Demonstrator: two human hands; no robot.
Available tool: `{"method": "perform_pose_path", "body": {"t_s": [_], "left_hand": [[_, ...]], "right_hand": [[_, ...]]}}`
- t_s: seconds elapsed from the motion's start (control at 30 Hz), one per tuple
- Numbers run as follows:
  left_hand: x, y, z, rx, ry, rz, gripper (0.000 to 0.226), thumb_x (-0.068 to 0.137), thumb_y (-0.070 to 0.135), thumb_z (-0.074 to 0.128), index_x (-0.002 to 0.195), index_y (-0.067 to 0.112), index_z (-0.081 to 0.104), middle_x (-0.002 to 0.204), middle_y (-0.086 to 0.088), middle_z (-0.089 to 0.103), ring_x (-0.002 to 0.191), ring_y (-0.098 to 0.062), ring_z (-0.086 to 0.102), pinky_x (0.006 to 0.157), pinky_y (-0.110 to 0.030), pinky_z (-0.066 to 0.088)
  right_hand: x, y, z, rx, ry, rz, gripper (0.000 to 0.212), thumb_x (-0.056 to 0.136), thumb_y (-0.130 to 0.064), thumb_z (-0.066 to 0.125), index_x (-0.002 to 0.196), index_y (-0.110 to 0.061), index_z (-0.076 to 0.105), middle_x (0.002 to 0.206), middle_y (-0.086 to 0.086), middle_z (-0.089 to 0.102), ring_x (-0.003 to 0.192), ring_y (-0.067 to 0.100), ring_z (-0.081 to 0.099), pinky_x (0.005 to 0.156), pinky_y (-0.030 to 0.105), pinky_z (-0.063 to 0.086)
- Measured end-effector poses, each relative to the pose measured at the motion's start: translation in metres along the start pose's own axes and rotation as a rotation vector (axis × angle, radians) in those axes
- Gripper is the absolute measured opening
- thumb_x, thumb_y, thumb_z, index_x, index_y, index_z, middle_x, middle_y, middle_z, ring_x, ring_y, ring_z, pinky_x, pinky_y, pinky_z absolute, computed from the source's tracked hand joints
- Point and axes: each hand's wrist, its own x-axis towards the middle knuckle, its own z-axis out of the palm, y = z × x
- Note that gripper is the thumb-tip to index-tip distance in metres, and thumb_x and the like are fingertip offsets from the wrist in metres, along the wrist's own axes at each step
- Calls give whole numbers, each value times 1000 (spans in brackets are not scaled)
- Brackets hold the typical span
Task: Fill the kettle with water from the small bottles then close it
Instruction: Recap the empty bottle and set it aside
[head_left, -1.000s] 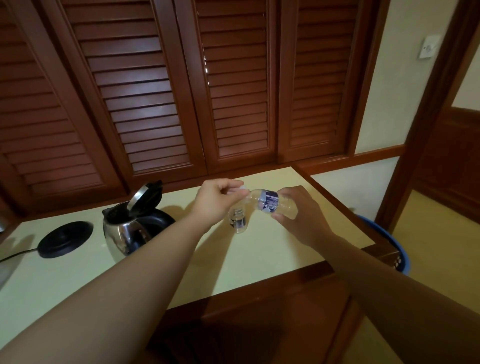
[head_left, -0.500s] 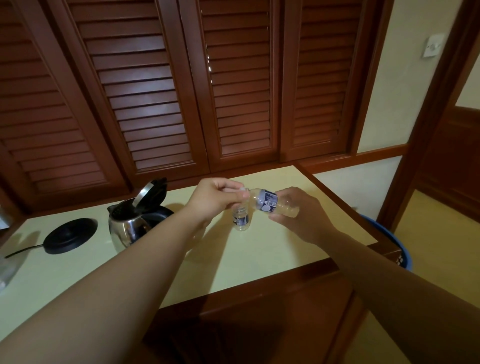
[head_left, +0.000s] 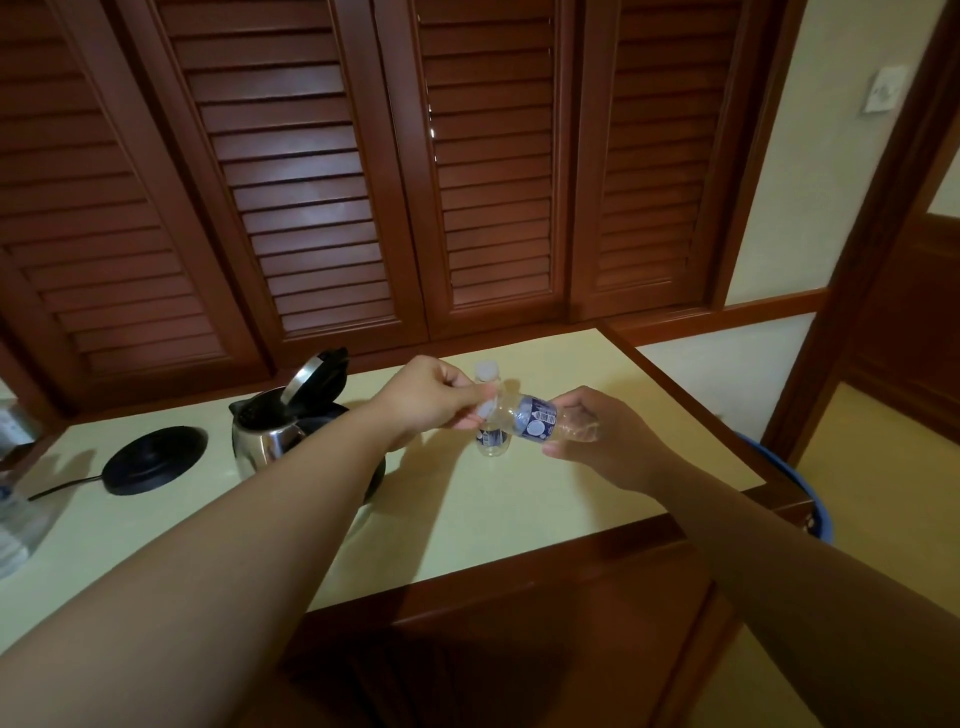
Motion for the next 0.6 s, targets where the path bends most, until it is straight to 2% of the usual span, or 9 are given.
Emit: {"method": "perform_pose_path", "body": {"t_s": [0.1, 0.2, 0.3, 0.37, 0.47, 0.5, 0.6], "left_hand": [[-2, -7, -1, -48, -41, 47, 21, 87, 12, 83, 98, -5, 78, 91, -24, 78, 75, -21, 73, 75, -25, 63], [-4, -11, -7, 15, -97, 170, 24, 80, 4, 87, 102, 2, 80, 95, -18, 80, 84, -22, 74, 87, -32, 60], [-3, -11, -13, 51, -146, 240, 29, 75, 2, 90, 103, 6, 81, 94, -13, 80, 86, -17, 73, 82, -25, 59], [-1, -12, -15, 32, -161, 252, 31, 73, 1, 91, 102, 9, 81, 95, -14, 80, 87, -18, 73, 83, -25, 59], [-1, -18, -12, 37, -124, 256, 41, 74, 5, 91, 112, 13, 77, 103, -14, 79, 92, -19, 73, 93, -32, 59], [-1, -22, -9, 30, -94, 256, 44, 75, 7, 91, 115, 17, 76, 105, -13, 78, 93, -17, 73, 94, -32, 58], [-3, -37, -3, 36, 1, 262, 54, 74, 19, 94, 121, 28, 70, 110, -9, 73, 96, -13, 71, 94, -28, 56]], "right_hand": [[-4, -5, -2, 79, -50, 65, 29, 83, -30, 86, 102, -28, 63, 95, -17, 70, 91, 13, 68, 74, 21, 55], [-7, -9, -4, 252, -123, 160, 22, 85, -24, 84, 102, -20, 70, 98, -8, 74, 97, 18, 69, 83, 30, 55], [-10, -17, -8, 434, -236, 281, 18, 91, -19, 77, 107, -13, 72, 108, -2, 75, 103, 14, 70, 84, 32, 55], [-10, -17, -8, 441, -277, 351, 17, 93, -24, 75, 109, -17, 73, 110, -5, 75, 103, 13, 70, 85, 34, 55], [-8, -12, -5, 350, -224, 359, 18, 91, -32, 78, 106, -24, 75, 110, -7, 74, 107, 18, 68, 92, 41, 54], [-7, -12, -4, 317, -201, 355, 18, 90, -33, 79, 105, -25, 74, 107, -9, 73, 106, 18, 68, 90, 38, 55], [-4, -12, -2, 247, -113, 359, 22, 89, -32, 80, 106, -26, 67, 102, -13, 70, 99, 12, 66, 71, 16, 55]]}}
